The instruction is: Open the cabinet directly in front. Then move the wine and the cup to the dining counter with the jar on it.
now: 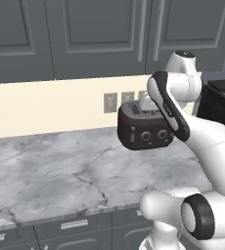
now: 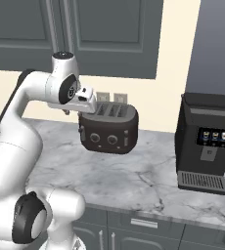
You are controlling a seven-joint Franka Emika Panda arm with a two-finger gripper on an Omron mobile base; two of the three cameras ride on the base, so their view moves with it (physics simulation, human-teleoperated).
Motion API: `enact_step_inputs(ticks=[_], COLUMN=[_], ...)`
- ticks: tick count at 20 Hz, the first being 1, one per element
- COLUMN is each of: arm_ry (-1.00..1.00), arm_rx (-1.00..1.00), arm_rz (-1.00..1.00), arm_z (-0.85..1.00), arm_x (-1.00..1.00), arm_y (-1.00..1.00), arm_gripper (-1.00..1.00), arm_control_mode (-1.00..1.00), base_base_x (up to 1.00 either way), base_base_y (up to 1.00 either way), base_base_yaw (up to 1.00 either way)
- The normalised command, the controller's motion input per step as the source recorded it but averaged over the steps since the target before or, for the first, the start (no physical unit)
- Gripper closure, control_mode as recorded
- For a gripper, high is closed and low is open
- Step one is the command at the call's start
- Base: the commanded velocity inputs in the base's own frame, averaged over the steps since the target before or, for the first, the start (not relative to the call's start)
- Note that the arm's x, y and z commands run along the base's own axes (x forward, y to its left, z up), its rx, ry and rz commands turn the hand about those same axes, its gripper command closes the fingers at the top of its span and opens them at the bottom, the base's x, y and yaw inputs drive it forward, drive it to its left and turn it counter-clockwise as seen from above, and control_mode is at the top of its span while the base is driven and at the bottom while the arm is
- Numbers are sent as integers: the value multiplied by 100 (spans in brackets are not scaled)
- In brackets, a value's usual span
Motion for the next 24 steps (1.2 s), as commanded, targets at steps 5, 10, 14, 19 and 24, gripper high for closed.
enact_step_inputs(ticks=[5, 10, 14, 19, 24], arm_ry=[-11, -39, -35, -25, -37], arm_rx=[0, 0, 0, 0, 0], arm_rz=[0, 0, 0, 0, 0], arm_z=[2, 25, 28, 18, 29], arm_x=[-27, -48, -34, -26, -44], arm_y=[0, 0, 9, 11, 0], arm_gripper=[-100, -100, -100, -100, -100], arm_control_mode=[-100, -100, -100, -100, -100], base_base_x=[0, 0, 0, 0, 0], base_base_y=[0, 0, 0, 0, 0], base_base_yaw=[0, 0, 0, 0, 0])
